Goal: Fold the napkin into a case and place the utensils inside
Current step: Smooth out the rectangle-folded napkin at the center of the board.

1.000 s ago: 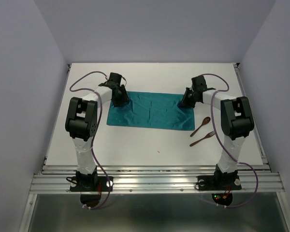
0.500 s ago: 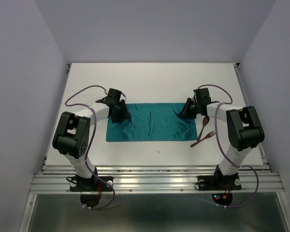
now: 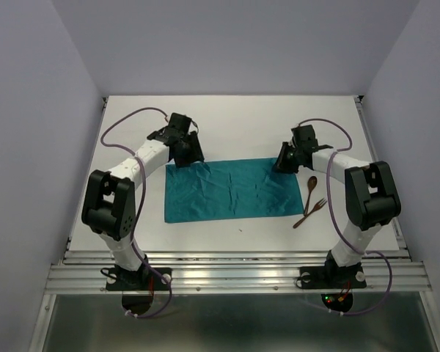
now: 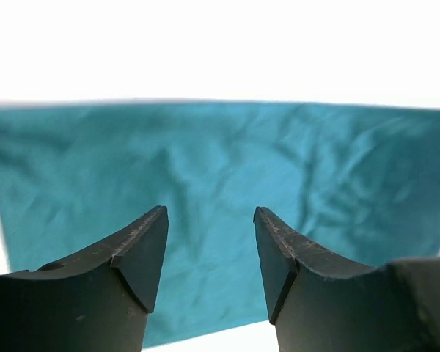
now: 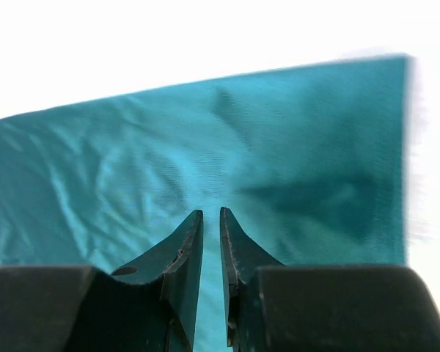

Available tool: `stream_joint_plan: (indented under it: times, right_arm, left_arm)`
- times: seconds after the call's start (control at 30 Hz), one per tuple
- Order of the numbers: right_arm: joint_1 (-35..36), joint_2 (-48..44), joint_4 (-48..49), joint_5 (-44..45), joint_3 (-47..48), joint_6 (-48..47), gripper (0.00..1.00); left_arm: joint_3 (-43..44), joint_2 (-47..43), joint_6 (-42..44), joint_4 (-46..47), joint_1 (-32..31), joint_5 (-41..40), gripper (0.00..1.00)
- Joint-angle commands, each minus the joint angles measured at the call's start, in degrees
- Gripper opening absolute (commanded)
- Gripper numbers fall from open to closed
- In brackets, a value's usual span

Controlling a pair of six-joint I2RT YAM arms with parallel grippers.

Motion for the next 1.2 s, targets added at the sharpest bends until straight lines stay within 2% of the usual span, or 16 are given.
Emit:
stream_joint_plan:
  times: [0.0,0.13,0.2,0.33,0.63,1.17]
  right_arm:
    - [4.5,0.3,1.0,0.1,6.2,1.3,0.21]
    - [8.4,5.5,1.9,-0.4,11.4,3.2,0.20]
    - [9.2,8.4,2.3,-0.6,14.6,4.8,0.17]
    - [10.6,13.2,2.1,-2.9,19.2,6.0,0.14]
    - [12.3,16.6,1.6,-3.0,22.6,6.1,0.14]
    - [12.3,21.8,1.4,-2.7,26.0,6.2,0.14]
  left_arm:
    - [7.8,4.2,0.3,1.9,-2.0,5.4,0.62]
    - [11.1,9.5,-2.0,6.6,-2.8,12.5,0.61]
    - [11.1,10.6,-4.2,10.9,-2.8,13.8,0.52]
    - [14.6,15.5,-5.3,12.6,-2.8,16.7,0.43]
    - [14.1,20.4,-7.6,16.6,-3.2,18.3,0.43]
    - [15.5,25.9,-6.2,15.6,-3.1,16.4,0.42]
